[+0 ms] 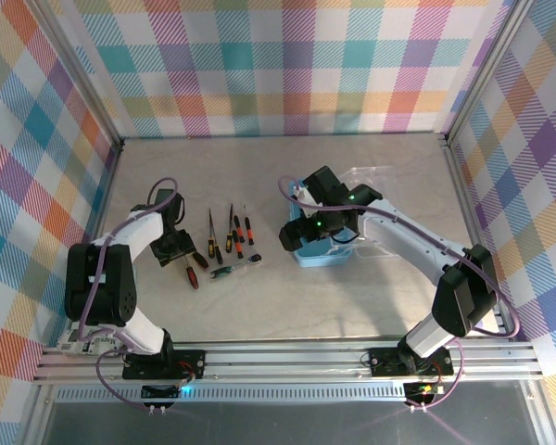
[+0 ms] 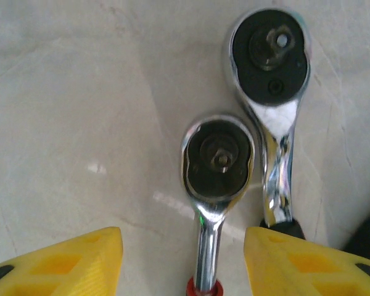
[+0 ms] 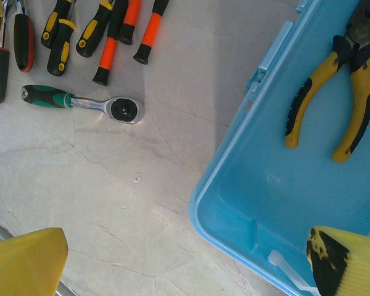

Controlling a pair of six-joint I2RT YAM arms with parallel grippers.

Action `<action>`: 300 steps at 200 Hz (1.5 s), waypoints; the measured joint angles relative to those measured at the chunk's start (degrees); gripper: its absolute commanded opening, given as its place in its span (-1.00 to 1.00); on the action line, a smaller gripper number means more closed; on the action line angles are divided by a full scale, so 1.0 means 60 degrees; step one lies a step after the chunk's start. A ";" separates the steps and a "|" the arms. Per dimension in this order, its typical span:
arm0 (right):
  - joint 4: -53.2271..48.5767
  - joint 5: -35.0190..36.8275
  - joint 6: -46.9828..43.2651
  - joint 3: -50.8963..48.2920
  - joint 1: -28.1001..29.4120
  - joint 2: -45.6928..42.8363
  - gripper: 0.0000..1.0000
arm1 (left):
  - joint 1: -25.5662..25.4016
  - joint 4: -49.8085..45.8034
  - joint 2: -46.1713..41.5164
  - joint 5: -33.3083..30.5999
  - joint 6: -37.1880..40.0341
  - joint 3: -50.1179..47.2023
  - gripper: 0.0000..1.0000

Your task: Pack the tool kit

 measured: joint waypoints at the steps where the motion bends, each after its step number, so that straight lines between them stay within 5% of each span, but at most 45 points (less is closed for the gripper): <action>1: 0.0000 0.0000 0.0000 0.0000 0.0000 0.0000 0.98 | 0.0000 0.0011 0.0015 -0.0007 0.0004 0.0007 0.08; 66: 0.0091 -0.0022 -0.0182 0.0000 -0.0106 0.0000 0.98 | 0.0007 0.0237 0.1056 -0.0066 0.0117 0.0499 -0.04; 184: 0.0040 0.0018 -0.0182 -0.0127 -0.0211 -0.0171 0.98 | 0.0000 0.0015 0.1348 0.0007 0.0350 0.0863 -1.00; 237: -0.0055 0.0051 -0.0182 -0.0135 -0.0222 -0.0288 0.98 | 0.0007 -0.0040 0.1060 -0.0055 0.0605 0.0860 -1.00; 300: -0.0069 0.0015 -0.0182 -0.0153 -0.0222 -0.0634 0.98 | 0.0004 -0.1126 -0.0973 0.0266 0.0889 0.1428 -1.00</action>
